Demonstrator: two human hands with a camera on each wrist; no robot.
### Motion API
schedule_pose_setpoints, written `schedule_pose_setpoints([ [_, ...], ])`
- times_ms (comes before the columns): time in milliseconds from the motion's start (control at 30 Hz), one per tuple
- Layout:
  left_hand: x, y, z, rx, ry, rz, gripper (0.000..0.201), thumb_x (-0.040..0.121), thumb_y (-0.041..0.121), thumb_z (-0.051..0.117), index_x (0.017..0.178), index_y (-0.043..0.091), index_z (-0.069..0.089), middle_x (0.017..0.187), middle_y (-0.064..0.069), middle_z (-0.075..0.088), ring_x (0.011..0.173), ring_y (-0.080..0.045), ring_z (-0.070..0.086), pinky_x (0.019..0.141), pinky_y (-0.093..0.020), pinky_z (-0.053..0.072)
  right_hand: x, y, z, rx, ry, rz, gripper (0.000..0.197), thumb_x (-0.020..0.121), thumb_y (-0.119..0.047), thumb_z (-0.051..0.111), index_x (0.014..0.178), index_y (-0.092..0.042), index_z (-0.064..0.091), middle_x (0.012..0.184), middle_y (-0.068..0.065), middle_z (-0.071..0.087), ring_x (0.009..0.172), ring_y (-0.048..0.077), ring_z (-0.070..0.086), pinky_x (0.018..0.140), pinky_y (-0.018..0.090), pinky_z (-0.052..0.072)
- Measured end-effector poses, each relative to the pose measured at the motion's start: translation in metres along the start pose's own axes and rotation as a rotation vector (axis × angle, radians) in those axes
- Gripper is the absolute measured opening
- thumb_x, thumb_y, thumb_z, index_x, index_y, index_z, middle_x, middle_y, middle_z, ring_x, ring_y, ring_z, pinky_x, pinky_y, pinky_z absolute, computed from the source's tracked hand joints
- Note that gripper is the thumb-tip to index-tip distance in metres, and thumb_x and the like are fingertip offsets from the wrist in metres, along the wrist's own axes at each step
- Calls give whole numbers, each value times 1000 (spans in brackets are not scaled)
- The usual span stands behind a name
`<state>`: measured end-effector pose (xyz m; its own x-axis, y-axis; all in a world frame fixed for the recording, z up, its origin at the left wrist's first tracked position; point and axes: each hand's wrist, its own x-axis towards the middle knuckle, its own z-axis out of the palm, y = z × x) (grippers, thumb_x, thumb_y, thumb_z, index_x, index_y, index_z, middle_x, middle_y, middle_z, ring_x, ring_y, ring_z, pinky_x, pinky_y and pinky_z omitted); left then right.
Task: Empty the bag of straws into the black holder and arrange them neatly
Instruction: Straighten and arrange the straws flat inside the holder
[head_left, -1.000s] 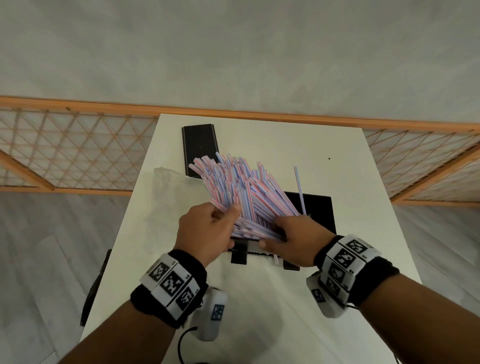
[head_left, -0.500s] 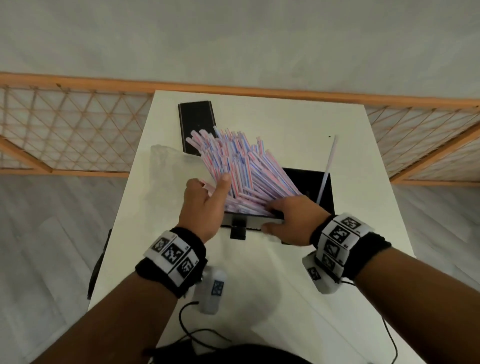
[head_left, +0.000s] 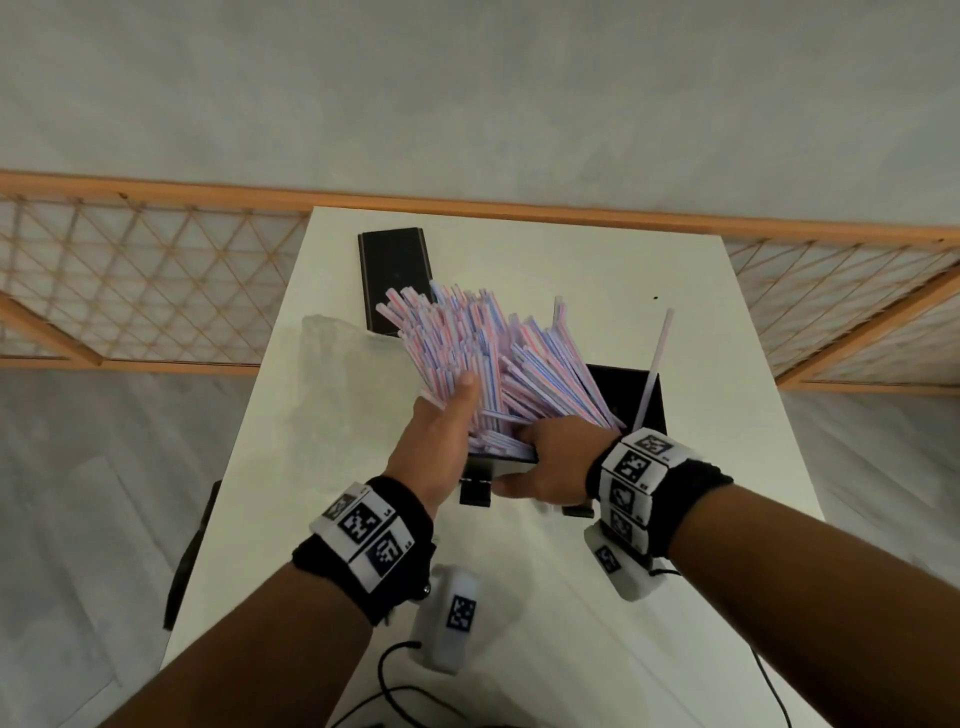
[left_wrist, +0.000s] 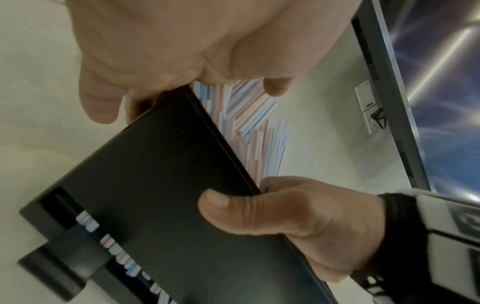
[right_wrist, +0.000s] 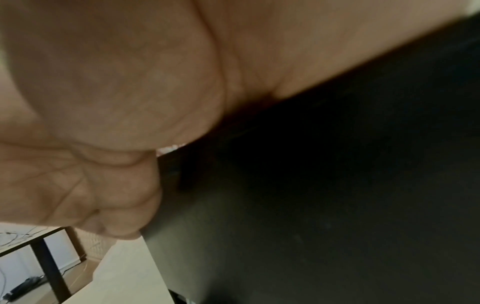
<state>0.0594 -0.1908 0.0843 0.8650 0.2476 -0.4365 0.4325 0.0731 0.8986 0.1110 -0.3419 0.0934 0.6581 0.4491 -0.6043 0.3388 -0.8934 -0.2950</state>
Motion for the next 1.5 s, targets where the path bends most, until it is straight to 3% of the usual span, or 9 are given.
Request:
schedule_pose_setpoints([
  [133,2,2,2,16,-69,79,34,85,71,54,112,50,58,130,21,63,125,-2,57,116,-38,38,0,-2,-4,67,8,-15,53,86,-66,58,116,-22,58,107,1,63,100,22,59,84,29,44],
  [300,5,-3,6,46,-18,99,80,65,91,59,132,46,56,134,19,63,125,-5,59,113,-41,43,2,-7,-3,87,-5,-17,56,83,-70,58,107,-21,66,103,3,69,97,23,64,86,31,50],
  [400,1,4,5,112,9,107,59,79,76,61,124,38,56,125,17,65,119,-9,62,108,-38,47,3,-7,-7,94,58,-24,56,76,-73,64,82,-17,66,75,2,68,73,21,65,68,32,54],
  [533,-1,7,1,180,133,196,30,88,48,73,108,30,61,105,12,72,99,-5,70,91,-34,58,-6,-9,-14,116,239,-91,42,76,-67,70,88,-27,61,75,-12,58,69,10,57,61,24,42],
  [633,0,-1,2,239,159,201,48,81,47,80,115,21,58,104,10,71,96,-9,70,83,-34,58,-17,-2,-11,62,313,-171,46,77,-56,75,103,-21,63,79,-8,59,73,15,57,67,27,46],
  [833,1,-17,0,265,88,77,70,72,43,89,123,27,45,115,14,65,102,-7,64,85,-24,50,-45,44,-33,150,640,-14,29,78,-39,76,70,-17,58,63,-6,59,63,19,55,62,29,41],
  [1133,7,-27,1,319,61,115,73,74,34,88,131,22,45,122,11,64,109,-11,62,90,-26,47,-44,81,-50,54,455,240,50,91,-48,62,135,-23,59,139,1,58,125,23,55,102,30,39],
  [1367,10,-28,-1,240,35,75,76,63,39,91,124,25,49,113,15,69,101,-6,67,91,-37,57,-56,38,-31,177,523,-265,20,81,-32,71,98,-22,76,111,-4,70,104,14,65,92,23,44],
  [1500,8,-22,0,168,12,58,63,65,27,72,121,21,46,109,5,68,100,-15,66,92,-45,57,-46,38,-10,315,516,-253,16,77,-33,75,75,-19,68,82,-6,68,77,8,62,73,26,48],
])
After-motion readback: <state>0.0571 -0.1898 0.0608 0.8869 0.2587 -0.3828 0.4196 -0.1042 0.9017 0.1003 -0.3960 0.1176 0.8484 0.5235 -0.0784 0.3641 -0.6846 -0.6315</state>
